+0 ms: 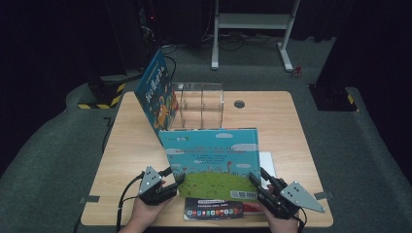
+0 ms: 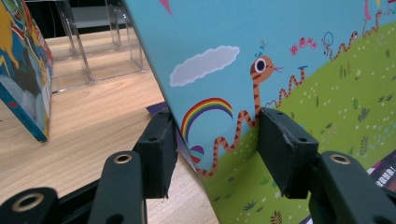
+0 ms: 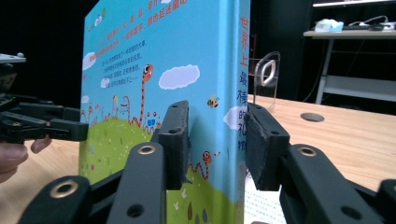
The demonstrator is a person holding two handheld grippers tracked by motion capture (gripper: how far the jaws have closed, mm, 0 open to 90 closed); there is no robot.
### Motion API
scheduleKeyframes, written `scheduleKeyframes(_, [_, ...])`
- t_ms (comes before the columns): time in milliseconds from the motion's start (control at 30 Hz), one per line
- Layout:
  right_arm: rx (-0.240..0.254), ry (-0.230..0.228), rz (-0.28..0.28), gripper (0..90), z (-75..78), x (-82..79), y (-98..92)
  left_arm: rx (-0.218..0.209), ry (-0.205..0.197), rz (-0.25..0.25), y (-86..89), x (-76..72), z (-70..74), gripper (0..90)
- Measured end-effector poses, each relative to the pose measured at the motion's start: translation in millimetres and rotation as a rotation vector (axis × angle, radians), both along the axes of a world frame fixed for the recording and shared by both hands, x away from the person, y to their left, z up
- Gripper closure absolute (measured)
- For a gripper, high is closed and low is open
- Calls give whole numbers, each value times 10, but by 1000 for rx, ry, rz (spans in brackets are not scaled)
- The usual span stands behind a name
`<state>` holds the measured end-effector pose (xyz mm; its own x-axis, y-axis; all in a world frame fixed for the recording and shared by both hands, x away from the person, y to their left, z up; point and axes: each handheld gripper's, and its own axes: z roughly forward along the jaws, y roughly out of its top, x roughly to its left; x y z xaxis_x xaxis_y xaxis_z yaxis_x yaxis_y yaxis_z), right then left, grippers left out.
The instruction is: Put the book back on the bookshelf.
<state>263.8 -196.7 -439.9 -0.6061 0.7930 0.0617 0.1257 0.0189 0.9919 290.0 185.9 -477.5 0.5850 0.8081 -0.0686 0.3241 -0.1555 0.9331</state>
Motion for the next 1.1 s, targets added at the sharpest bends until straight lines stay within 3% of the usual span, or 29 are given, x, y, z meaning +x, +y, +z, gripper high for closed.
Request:
scheduleKeyframes(100, [9, -6, 31, 653, -3, -3, -33, 4, -10, 3, -3, -21, -4, 478])
scheduleKeyframes(267, [-6, -22, 19, 643, 1, -22, -13, -2, -7, 7, -3, -34, -7, 478])
scheduleKeyframes(333, [-1, -2, 14, 627, 2, -12, -6, 0, -6, 12, -8, -39, -5, 480])
scheduleKeyframes(433, [-15, -33, 19, 605, 7, -34, 20, 2, -10, 7, 11, -43, -10, 480])
scheduleKeyframes(533, [0, -13, 25, 599, 12, -15, 14, 0, -7, 13, -1, -55, -8, 481])
scheduleKeyframes(633, [23, -14, 49, 595, 18, -23, 6, 4, -15, 9, 21, -56, -11, 480])
scheduleKeyframes(800, [48, -74, 133, 617, 32, -58, -16, -1, -23, -7, 60, -67, -24, 478])
scheduleKeyframes(900, [48, -57, 146, 617, 48, -42, -30, 11, -34, -4, 44, -89, -25, 478])
scheduleKeyframes(1100, [36, -26, 104, 639, 65, -12, -11, 27, -51, 5, 7, -111, -24, 479])
